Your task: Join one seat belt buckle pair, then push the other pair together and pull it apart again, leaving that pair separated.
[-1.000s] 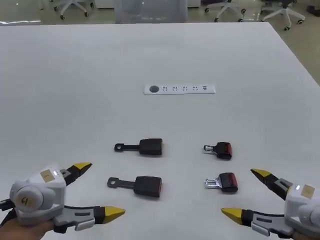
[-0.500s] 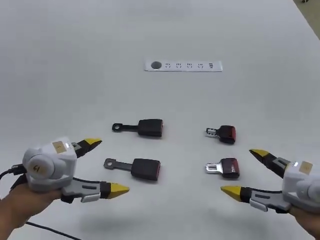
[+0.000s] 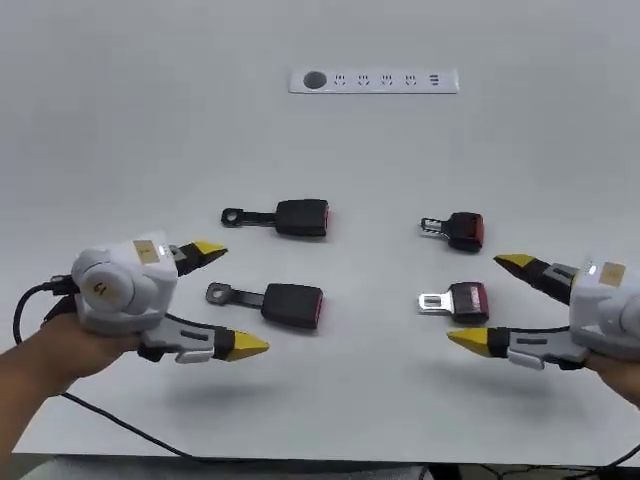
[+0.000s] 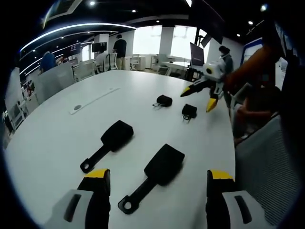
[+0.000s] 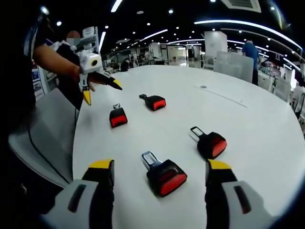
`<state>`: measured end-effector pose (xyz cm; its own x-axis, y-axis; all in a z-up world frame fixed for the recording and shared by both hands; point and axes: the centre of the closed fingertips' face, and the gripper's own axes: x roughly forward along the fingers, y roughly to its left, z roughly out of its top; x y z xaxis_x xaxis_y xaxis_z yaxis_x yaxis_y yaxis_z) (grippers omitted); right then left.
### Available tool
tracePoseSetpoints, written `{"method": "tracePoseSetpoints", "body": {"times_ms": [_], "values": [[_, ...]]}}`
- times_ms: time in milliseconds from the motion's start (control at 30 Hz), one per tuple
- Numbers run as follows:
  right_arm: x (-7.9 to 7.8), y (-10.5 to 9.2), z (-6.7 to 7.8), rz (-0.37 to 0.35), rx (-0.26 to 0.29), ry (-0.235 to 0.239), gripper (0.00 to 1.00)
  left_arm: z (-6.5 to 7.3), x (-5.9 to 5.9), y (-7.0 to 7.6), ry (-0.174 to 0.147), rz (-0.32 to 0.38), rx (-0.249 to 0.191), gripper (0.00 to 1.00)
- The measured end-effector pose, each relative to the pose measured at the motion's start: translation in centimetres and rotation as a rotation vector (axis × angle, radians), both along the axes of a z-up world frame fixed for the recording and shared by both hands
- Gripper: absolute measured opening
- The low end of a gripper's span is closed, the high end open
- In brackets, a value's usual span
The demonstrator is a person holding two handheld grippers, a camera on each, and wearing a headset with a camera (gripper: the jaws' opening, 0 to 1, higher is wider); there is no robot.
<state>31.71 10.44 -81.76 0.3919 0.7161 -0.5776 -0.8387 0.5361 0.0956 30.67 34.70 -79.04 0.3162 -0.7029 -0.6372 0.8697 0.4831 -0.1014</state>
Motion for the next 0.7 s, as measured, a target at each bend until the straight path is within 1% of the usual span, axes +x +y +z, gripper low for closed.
{"method": "tracePoseSetpoints", "body": {"times_ms": [67, 167, 200, 267, 300, 333, 400, 433, 467, 533, 600, 633, 700], "values": [[0.0, 0.1, -0.2, 0.022, -0.004, 0.010, 0.80, -0.4, 0.3, -0.3, 0.000, -0.022, 0.005, 0.83], [0.0, -0.1, -0.8, 0.052, -0.025, 0.029, 0.79, -0.9, 0.7, -0.9, 0.008, -0.049, 0.013, 0.81], [0.1, -0.2, -1.0, 0.059, -0.031, 0.034, 0.79, -1.3, 0.9, -1.0, 0.009, -0.065, 0.017, 0.81], [0.2, -0.3, -1.2, 0.069, -0.032, 0.040, 0.78, -1.6, 1.0, -1.3, 0.015, -0.086, 0.013, 0.79], [0.3, -0.3, -1.4, 0.081, -0.034, 0.045, 0.77, -2.0, 1.1, -1.5, 0.017, -0.103, 0.020, 0.78], [0.3, -0.4, -1.5, 0.093, -0.036, 0.051, 0.77, -2.4, 1.1, -1.6, 0.021, -0.122, 0.040, 0.77], [0.4, -0.5, -1.7, 0.106, -0.042, 0.056, 0.77, -2.8, 1.1, -1.8, 0.028, -0.138, 0.048, 0.77], [0.3, -0.5, -1.9, 0.120, -0.042, 0.065, 0.76, -3.1, 0.9, -2.0, 0.036, -0.157, 0.050, 0.76], [0.3, -0.5, -2.0, 0.132, -0.042, 0.072, 0.76, -3.4, 0.8, -2.1, 0.034, -0.185, 0.062, 0.75], [0.3, -0.6, -2.3, 0.152, -0.046, 0.080, 0.75, -4.0, 0.9, -2.1, 0.035, -0.207, 0.077, 0.73], [0.1, -0.8, -2.7, 0.184, -0.062, 0.090, 0.74, -4.7, 0.8, -2.4, 0.040, -0.242, 0.086, 0.71], [0.1, -0.9, -2.8, 0.200, -0.067, 0.092, 0.73, -5.1, 0.8, -2.4, 0.042, -0.262, 0.105, 0.70], [0.2, -1.0, -3.1, 0.221, -0.072, 0.104, 0.71, -5.7, 0.8, -2.6, 0.047, -0.285, 0.115, 0.70]]}}
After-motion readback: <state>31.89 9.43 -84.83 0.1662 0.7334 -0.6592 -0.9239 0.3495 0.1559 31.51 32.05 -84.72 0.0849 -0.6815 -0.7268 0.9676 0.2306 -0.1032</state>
